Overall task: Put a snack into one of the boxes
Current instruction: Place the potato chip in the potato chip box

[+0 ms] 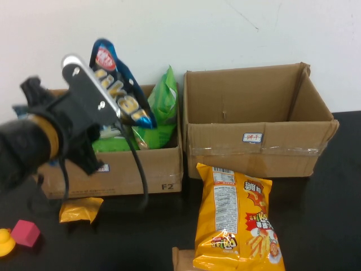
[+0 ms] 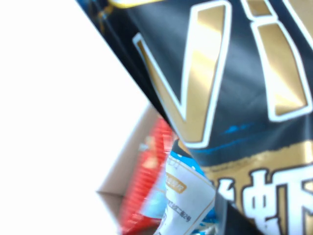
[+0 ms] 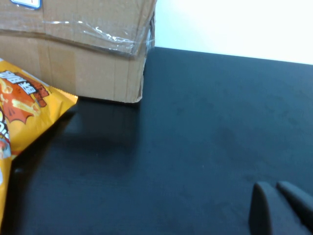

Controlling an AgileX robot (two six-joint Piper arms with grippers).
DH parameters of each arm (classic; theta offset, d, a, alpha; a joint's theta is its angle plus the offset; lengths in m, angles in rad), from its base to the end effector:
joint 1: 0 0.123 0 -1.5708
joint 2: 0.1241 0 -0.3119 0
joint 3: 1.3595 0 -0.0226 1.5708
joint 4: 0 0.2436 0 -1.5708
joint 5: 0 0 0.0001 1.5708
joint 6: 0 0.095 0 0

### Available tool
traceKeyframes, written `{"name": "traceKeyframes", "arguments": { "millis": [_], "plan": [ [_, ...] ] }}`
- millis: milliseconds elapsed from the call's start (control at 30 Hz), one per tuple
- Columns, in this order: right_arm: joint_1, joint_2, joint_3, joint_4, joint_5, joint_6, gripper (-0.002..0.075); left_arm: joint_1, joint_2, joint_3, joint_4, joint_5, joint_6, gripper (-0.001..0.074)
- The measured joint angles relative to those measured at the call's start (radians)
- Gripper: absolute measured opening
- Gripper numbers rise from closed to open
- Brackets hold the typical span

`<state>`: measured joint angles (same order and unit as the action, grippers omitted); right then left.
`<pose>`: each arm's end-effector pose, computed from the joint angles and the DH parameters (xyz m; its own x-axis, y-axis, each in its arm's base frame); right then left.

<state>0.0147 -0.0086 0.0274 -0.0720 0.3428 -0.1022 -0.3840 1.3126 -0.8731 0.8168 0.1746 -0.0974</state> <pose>0.0231 -0.0020 0.1724 -0.2677 -0.1731 -0.9478 -0.0372 0.9849 -0.1694 0.2629 -0.0932 0.3263 -0.1451 0.7574 -0.6366 0.4778 0.6171 0.6252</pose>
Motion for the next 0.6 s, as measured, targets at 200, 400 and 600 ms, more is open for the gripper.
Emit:
{"name": "traceKeyframes", "arguments": {
  "millis": [200, 400, 600],
  "plan": [
    [0.000, 0.000, 0.000, 0.000, 0.000, 0.000, -0.0001, 0.078, 0.229, -0.147, 0.154, -0.059, 0.000, 0.0236],
    [0.000, 0.000, 0.000, 0.000, 0.000, 0.000, -0.0001, 0.109, 0.497, -0.325, 0.288, -0.062, -0.005, 0.0236],
    [0.000, 0.000, 0.000, 0.000, 0.000, 0.000, -0.0001, 0.117, 0.673, -0.442, 0.349, 0.037, -0.119, 0.0375]
  ]
}}
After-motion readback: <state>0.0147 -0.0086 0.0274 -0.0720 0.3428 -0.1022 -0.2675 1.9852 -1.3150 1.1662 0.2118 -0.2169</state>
